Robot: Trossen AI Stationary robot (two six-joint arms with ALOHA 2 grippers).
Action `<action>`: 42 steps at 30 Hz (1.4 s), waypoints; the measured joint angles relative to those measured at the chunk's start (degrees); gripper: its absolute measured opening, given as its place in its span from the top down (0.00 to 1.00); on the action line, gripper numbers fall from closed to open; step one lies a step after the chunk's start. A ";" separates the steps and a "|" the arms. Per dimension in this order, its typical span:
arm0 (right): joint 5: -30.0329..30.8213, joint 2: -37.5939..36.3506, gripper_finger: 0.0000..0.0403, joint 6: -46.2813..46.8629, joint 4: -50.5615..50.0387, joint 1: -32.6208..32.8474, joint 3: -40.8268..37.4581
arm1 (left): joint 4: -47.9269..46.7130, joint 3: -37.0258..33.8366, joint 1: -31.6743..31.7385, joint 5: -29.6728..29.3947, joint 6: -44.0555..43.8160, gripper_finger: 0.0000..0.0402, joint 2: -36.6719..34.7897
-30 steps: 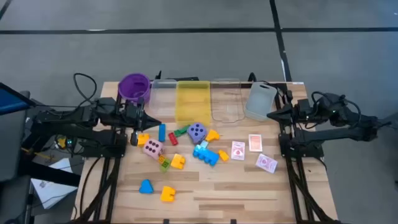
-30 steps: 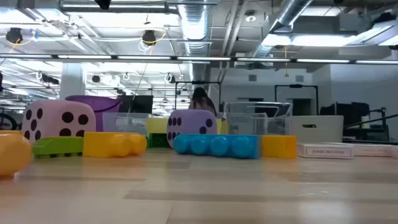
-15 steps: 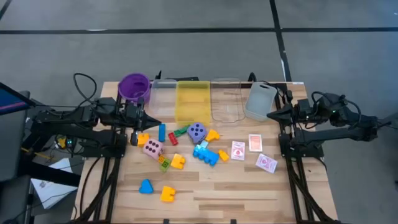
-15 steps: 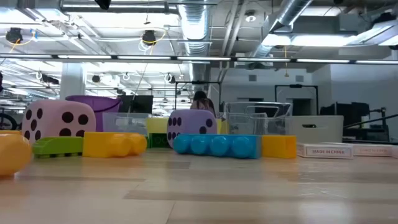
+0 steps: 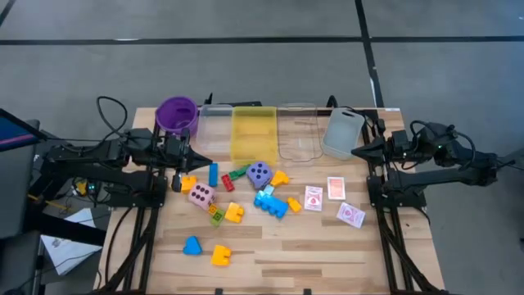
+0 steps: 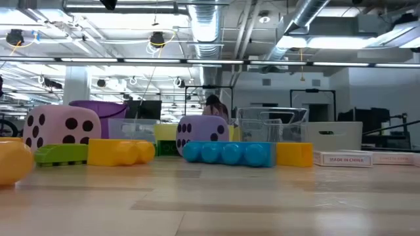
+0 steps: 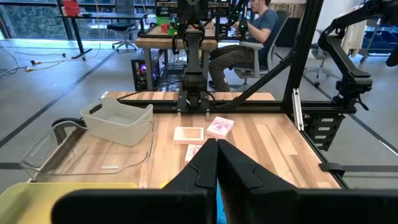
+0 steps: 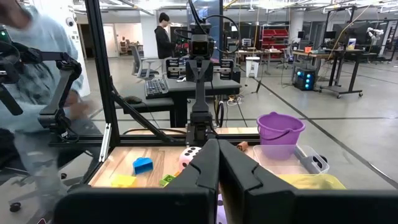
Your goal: Pick & Place Toys
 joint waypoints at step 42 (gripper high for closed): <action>0.23 0.00 1.00 -1.55 1.37 0.00 0.00 | 24.56 0.02 -0.01 -2.27 -24.44 1.00 3.09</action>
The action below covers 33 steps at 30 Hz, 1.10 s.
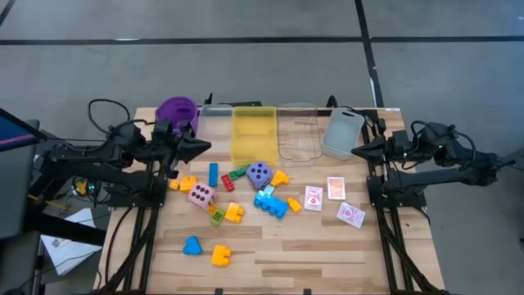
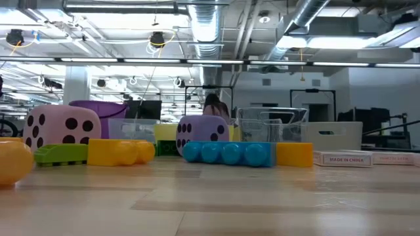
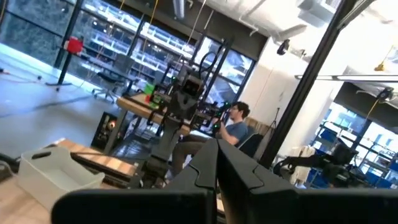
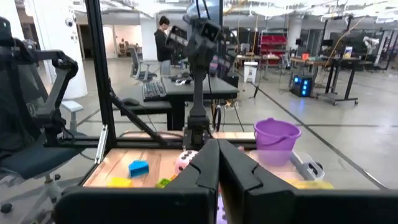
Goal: Pick & Place Toys
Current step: Put the right blue stud game piece into the left transparent bin
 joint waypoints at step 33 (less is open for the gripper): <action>-3.29 3.33 0.99 39.41 7.95 1.20 -0.07 | 36.69 0.00 -3.72 -2.48 1.87 1.00 21.61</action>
